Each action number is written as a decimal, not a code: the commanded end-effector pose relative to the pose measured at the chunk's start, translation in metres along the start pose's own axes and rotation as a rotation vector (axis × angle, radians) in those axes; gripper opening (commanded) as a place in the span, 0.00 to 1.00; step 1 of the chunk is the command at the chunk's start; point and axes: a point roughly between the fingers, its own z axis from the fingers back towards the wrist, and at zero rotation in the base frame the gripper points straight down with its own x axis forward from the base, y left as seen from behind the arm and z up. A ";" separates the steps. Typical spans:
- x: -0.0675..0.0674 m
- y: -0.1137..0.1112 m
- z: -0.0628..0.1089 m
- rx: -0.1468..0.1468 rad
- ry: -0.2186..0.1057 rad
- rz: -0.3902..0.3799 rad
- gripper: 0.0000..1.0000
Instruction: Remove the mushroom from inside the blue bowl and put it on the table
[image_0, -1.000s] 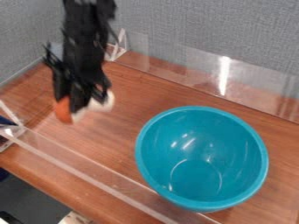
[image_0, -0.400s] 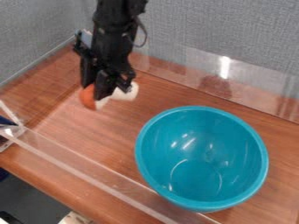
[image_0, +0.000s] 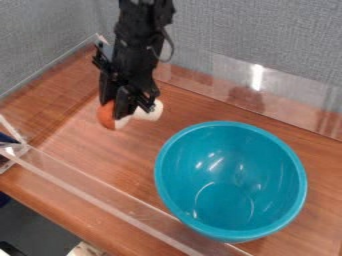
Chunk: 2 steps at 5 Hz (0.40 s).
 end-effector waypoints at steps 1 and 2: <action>-0.004 0.010 -0.011 0.012 0.001 -0.006 0.00; -0.003 0.012 -0.015 0.015 0.003 -0.019 0.00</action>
